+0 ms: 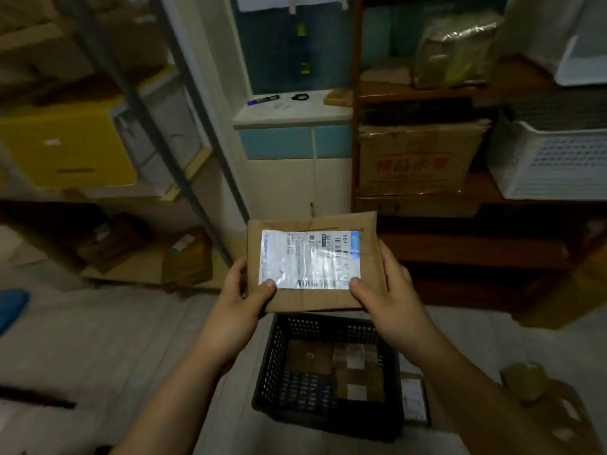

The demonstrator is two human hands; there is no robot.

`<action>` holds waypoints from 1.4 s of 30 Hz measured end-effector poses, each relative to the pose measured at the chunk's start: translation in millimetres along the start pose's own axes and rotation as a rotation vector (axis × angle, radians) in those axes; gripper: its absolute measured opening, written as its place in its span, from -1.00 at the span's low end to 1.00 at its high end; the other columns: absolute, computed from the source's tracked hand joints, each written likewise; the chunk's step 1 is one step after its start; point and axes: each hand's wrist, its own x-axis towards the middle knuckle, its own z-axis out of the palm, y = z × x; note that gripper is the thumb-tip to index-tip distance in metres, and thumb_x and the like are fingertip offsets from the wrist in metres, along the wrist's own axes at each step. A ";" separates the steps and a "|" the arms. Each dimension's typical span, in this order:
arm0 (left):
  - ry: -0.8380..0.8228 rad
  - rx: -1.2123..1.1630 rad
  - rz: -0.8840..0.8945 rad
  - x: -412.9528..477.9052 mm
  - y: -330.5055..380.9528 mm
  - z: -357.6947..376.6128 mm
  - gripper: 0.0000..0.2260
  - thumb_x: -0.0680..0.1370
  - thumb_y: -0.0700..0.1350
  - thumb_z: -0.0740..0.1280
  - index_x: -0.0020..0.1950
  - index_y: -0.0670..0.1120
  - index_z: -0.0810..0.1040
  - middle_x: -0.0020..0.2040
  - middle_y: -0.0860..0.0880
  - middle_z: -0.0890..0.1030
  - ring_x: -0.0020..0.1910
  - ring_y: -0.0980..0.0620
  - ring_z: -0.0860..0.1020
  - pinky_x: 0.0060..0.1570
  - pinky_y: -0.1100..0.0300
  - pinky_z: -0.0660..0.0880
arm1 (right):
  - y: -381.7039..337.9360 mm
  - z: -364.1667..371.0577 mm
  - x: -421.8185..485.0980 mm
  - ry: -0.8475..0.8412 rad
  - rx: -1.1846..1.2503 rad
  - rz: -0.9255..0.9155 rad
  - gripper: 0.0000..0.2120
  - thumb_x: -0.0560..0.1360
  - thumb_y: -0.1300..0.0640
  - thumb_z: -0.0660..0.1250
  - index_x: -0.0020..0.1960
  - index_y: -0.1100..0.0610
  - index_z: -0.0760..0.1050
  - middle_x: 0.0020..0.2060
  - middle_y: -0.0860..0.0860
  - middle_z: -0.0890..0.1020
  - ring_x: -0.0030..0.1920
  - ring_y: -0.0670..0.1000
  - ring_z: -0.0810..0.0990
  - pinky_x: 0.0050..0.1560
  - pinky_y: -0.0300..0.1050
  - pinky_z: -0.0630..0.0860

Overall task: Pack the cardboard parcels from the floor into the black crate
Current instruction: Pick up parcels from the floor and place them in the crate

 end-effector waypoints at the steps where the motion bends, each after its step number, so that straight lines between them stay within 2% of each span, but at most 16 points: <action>1: -0.036 0.010 -0.006 10.8 -4.4 -7.9 -0.55 0.57 -0.14 0.26 0.39 0.17 0.21 0.32 0.05 0.42 0.17 0.10 0.50 0.09 0.14 0.50 | 4.3 10.9 3.3 0.032 -0.010 0.014 -0.31 0.52 0.04 0.31 0.53 -0.18 0.03 0.38 -0.08 0.27 0.10 -0.25 0.35 0.15 -0.18 0.25; 4: -0.167 0.049 -0.031 45.4 -23.2 -40.1 -0.40 0.57 -0.12 0.27 0.48 0.23 0.06 0.43 0.05 0.31 0.32 -0.01 0.41 0.27 -0.01 0.43 | 18.5 52.5 12.0 0.120 -0.011 0.083 -0.29 0.50 -0.02 0.32 0.53 -0.18 0.03 0.39 -0.07 0.28 0.25 -0.09 0.38 0.24 -0.03 0.37; 7: -0.274 0.075 -0.070 77.8 -41.0 -72.2 -0.38 0.57 -0.13 0.25 0.49 0.25 0.01 0.44 0.03 0.30 0.35 -0.05 0.38 0.27 -0.02 0.43 | 25.7 95.8 13.9 0.171 0.007 0.141 -0.23 0.39 -0.18 0.31 0.50 -0.25 0.02 0.40 -0.09 0.34 0.30 -0.06 0.41 0.28 0.08 0.44; 11: -0.386 0.135 -0.084 108.7 -75.3 -96.7 -0.50 0.57 -0.10 0.24 0.30 0.42 0.14 0.25 0.21 0.43 0.32 0.01 0.41 0.30 -0.10 0.40 | 37.2 134.2 17.3 0.214 -0.001 0.239 -0.26 0.52 -0.04 0.31 0.53 -0.22 -0.06 0.38 -0.18 0.36 0.34 -0.09 0.38 0.36 0.05 0.38; 13: -0.417 0.143 -0.092 118.4 -95.4 -100.4 -0.51 0.56 -0.08 0.26 0.17 0.50 0.15 0.12 0.33 0.43 0.23 0.11 0.45 0.24 -0.02 0.46 | 47.7 148.0 19.6 0.218 -0.011 0.269 -0.27 0.54 0.02 0.31 0.53 -0.20 -0.06 0.30 -0.24 0.41 0.31 -0.12 0.41 0.35 -0.01 0.39; 16: -0.423 0.153 -0.138 129.2 -133.7 -99.1 -0.52 0.56 -0.05 0.28 0.28 0.42 0.18 0.09 0.29 0.48 0.08 0.22 0.51 0.06 0.15 0.53 | 78.4 163.1 25.2 0.179 -0.055 0.312 -0.29 0.52 0.03 0.33 0.51 -0.21 0.02 0.23 -0.27 0.47 0.25 -0.18 0.46 0.33 -0.01 0.43; 18: -0.408 0.175 -0.165 134.2 -164.4 -93.8 -0.55 0.56 -0.08 0.27 0.33 0.33 0.21 0.05 0.29 0.49 0.00 0.28 0.52 -0.11 0.32 0.52 | 112.3 170.4 31.0 0.158 -0.116 0.333 -0.30 0.43 -0.13 0.34 0.46 -0.29 0.08 0.29 -0.18 0.45 0.26 -0.11 0.47 0.28 0.10 0.47; 21: -0.402 0.251 -0.147 144.4 -230.7 -76.9 -0.63 0.58 -0.13 0.25 0.16 0.34 0.27 -0.04 0.35 0.47 -0.13 0.39 0.53 -0.28 0.46 0.47 | 182.6 178.0 43.0 0.120 -0.213 0.386 -0.26 0.35 -0.28 0.31 0.45 -0.36 0.04 0.32 -0.16 0.32 0.32 -0.05 0.39 0.32 0.16 0.41; 23: -0.403 0.324 -0.162 154.0 -289.3 -62.9 -0.68 0.57 -0.14 0.25 0.22 0.22 0.32 -0.01 0.32 0.49 -0.08 0.34 0.52 -0.16 0.43 0.51 | 238.9 184.1 52.3 0.048 -0.201 0.387 -0.34 0.46 -0.10 0.36 0.43 -0.31 0.10 0.23 -0.22 0.35 0.27 -0.14 0.40 0.33 0.05 0.42; 25: -0.398 0.384 -0.192 166.5 -358.7 -49.7 -0.68 0.56 -0.15 0.27 0.28 0.08 0.37 0.10 0.20 0.54 0.06 0.19 0.55 0.06 0.22 0.55 | 302.9 192.8 60.8 -0.017 -0.218 0.365 -0.33 0.50 0.03 0.37 0.42 -0.33 0.06 0.21 -0.23 0.36 0.23 -0.20 0.40 0.30 -0.09 0.43; 27: -0.386 0.457 -0.217 180.9 -428.8 -37.6 -0.65 0.54 -0.14 0.31 0.32 -0.01 0.39 0.23 0.02 0.53 0.21 0.02 0.53 0.18 0.01 0.52 | 370.0 202.8 69.0 -0.067 -0.284 0.342 -0.22 0.50 0.02 0.37 0.39 -0.45 -0.09 0.30 -0.15 0.34 0.27 -0.19 0.34 0.26 -0.21 0.37; 29: -0.385 0.508 -0.234 195.2 -489.9 -26.0 -0.56 0.52 -0.12 0.33 0.38 0.02 0.32 0.30 -0.04 0.47 0.27 -0.06 0.49 0.19 -0.07 0.51 | 433.6 211.9 77.5 -0.130 -0.304 0.323 -0.13 0.50 0.01 0.36 0.25 -0.60 -0.28 0.33 -0.15 0.34 0.27 -0.20 0.33 0.21 -0.29 0.33; 33: -0.444 0.723 -0.181 220.2 -579.5 -8.2 -0.34 0.53 -0.01 0.32 0.50 0.18 0.00 0.41 -0.09 0.24 0.34 -0.11 0.38 0.27 0.01 0.42 | 540.1 229.3 100.1 -0.216 -0.403 0.335 -0.13 0.48 -0.08 0.35 0.38 -0.45 -0.30 0.42 -0.10 0.24 0.38 -0.11 0.29 0.33 -0.18 0.33; 35: -0.538 0.878 -0.176 234.7 -615.9 -2.9 -0.28 0.54 0.08 0.28 0.53 0.14 -0.12 0.46 -0.12 0.15 0.39 -0.14 0.31 0.32 0.05 0.34 | 583.3 236.4 112.5 -0.321 -0.495 0.346 -0.17 0.51 -0.11 0.30 0.47 -0.30 -0.28 0.43 -0.09 0.20 0.38 -0.10 0.27 0.30 -0.26 0.26; 39: -0.712 1.092 -0.272 266.8 -669.9 5.5 -0.23 0.52 0.19 0.26 0.54 0.04 -0.14 0.52 -0.16 0.01 0.47 -0.16 0.17 0.40 0.04 0.22 | 637.1 249.5 136.8 -0.545 -0.614 0.400 -0.11 0.45 -0.28 0.28 0.52 -0.18 -0.27 0.49 0.07 0.16 0.40 0.09 0.33 0.34 -0.17 0.29; 42: -0.762 1.146 -0.294 277.0 -693.9 15.1 -0.20 0.50 0.15 0.31 0.54 0.01 -0.13 0.53 -0.16 -0.07 0.49 -0.17 0.12 0.42 0.03 0.18 | 667.9 261.8 145.1 -0.579 -0.680 0.382 -0.05 0.39 -0.32 0.31 0.53 -0.15 -0.22 0.48 0.11 0.21 0.37 0.11 0.37 0.37 -0.07 0.34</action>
